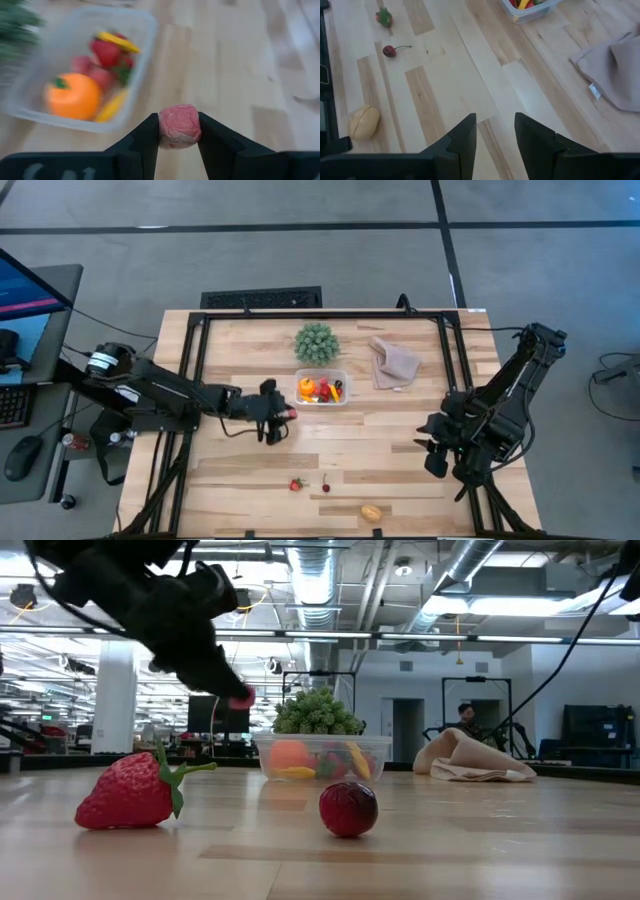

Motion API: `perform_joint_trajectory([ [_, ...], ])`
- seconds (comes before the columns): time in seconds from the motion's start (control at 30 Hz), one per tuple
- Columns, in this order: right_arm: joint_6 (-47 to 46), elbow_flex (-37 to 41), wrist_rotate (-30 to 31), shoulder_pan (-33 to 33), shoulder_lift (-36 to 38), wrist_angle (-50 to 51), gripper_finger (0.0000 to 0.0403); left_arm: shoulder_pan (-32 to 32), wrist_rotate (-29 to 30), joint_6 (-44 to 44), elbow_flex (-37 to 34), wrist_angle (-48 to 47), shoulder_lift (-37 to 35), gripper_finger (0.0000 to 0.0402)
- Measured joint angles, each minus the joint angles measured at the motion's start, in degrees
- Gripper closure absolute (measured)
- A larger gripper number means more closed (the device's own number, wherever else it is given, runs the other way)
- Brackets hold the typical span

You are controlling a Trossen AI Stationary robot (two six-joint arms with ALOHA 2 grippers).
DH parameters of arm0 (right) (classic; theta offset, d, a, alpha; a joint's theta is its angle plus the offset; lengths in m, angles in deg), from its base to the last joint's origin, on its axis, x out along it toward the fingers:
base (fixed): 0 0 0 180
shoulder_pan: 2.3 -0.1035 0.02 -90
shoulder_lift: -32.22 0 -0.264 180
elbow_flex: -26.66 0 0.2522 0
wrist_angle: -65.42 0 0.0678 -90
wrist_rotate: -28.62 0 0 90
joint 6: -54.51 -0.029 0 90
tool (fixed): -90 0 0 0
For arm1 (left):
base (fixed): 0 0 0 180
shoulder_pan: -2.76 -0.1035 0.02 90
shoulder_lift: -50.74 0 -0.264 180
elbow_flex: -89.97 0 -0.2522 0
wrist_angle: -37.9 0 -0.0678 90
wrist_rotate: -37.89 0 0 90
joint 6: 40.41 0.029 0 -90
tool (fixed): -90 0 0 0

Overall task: Pick and placing Produce into tupperware
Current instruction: Put the pink peach into the transparent container

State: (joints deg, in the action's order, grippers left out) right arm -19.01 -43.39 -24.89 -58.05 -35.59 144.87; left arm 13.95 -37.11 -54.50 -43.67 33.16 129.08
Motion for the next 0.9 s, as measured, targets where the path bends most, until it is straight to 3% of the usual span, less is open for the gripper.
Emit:
perform_joint_trajectory([
  [0.3,-0.5,2.1,0.3,0.0,0.0,-2.2,0.0277,-7.0,0.9,0.3,1.7,4.0,-1.2,0.0290],
  [0.9,0.5,4.2,2.4,2.3,0.0,-4.5,0.0277,-11.3,-1.3,4.3,5.6,5.5,7.6,0.0290],
])
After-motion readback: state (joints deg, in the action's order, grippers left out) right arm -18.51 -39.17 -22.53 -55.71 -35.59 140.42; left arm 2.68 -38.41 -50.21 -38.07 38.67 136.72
